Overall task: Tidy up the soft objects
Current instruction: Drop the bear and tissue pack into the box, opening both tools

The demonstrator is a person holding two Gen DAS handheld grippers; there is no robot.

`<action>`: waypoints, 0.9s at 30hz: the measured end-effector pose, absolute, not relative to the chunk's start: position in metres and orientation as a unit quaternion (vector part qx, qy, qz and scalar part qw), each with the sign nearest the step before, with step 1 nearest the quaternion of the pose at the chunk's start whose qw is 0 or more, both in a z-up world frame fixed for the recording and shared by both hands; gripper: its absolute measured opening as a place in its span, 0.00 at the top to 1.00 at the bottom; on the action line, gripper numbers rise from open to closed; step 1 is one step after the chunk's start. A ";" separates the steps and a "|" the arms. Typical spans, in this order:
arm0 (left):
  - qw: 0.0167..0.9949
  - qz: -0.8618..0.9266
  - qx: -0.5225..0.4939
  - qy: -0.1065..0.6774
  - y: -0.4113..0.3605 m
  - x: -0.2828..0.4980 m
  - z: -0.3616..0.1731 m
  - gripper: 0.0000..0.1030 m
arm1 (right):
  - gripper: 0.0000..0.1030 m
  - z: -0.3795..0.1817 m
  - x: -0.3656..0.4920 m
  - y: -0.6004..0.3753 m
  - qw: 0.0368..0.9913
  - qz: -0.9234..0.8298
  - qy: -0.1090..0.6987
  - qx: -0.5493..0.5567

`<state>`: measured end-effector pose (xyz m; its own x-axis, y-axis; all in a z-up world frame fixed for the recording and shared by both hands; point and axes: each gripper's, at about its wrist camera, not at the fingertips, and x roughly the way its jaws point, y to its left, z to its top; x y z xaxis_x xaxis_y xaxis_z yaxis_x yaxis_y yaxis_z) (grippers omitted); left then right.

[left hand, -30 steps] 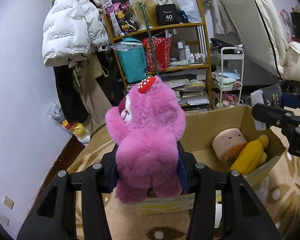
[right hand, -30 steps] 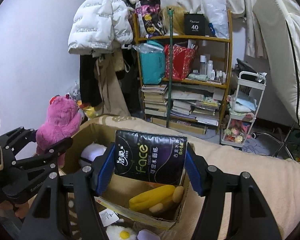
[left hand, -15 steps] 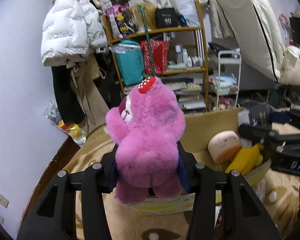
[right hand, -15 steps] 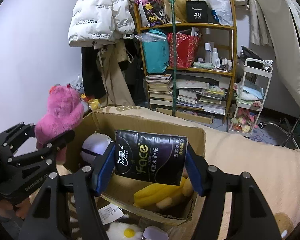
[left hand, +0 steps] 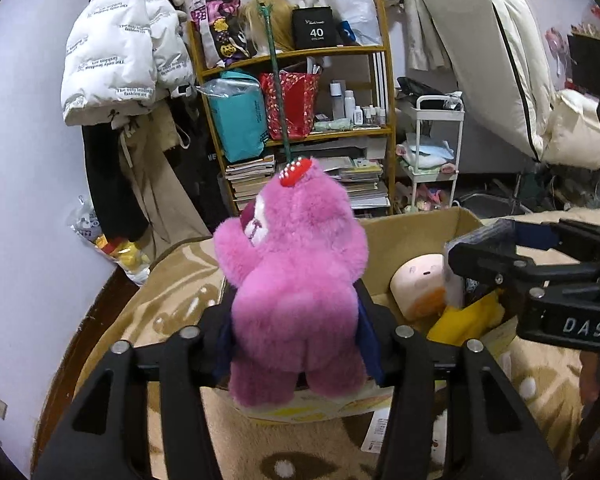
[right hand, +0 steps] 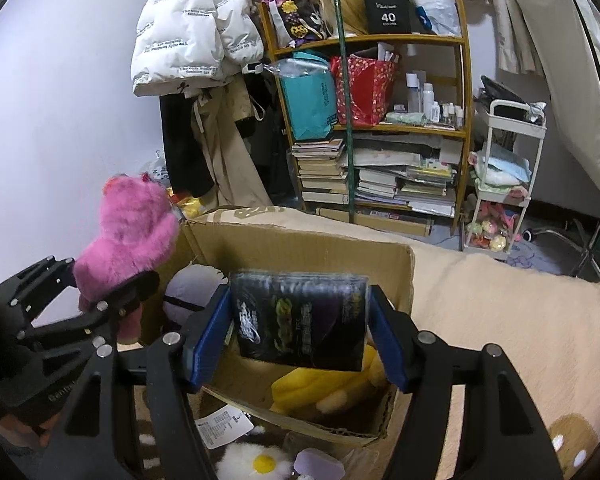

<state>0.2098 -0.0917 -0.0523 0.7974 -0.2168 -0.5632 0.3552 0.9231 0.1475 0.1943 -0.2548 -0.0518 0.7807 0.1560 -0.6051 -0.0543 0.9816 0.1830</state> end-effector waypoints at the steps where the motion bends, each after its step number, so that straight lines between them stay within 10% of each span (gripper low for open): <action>1: 0.941 -0.150 0.127 0.276 -0.093 0.209 -0.052 0.41 | 0.25 -0.052 0.194 -0.256 0.940 0.055 0.327 0.081; 10: 0.948 -0.117 0.128 0.268 -0.091 0.198 -0.050 0.10 | 0.06 -0.044 0.180 -0.262 0.941 0.032 0.326 0.084; 27: 0.947 -0.131 0.100 0.274 -0.081 0.146 -0.024 0.03 | 0.00 -0.018 0.130 -0.270 0.943 0.016 0.316 0.101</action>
<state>0.1461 -0.0809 -0.0236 0.8154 -0.1940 -0.5454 0.3037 0.9455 0.1176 0.1295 -0.2701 -0.0182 0.8003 0.0944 -0.5921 0.0328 0.9792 0.2004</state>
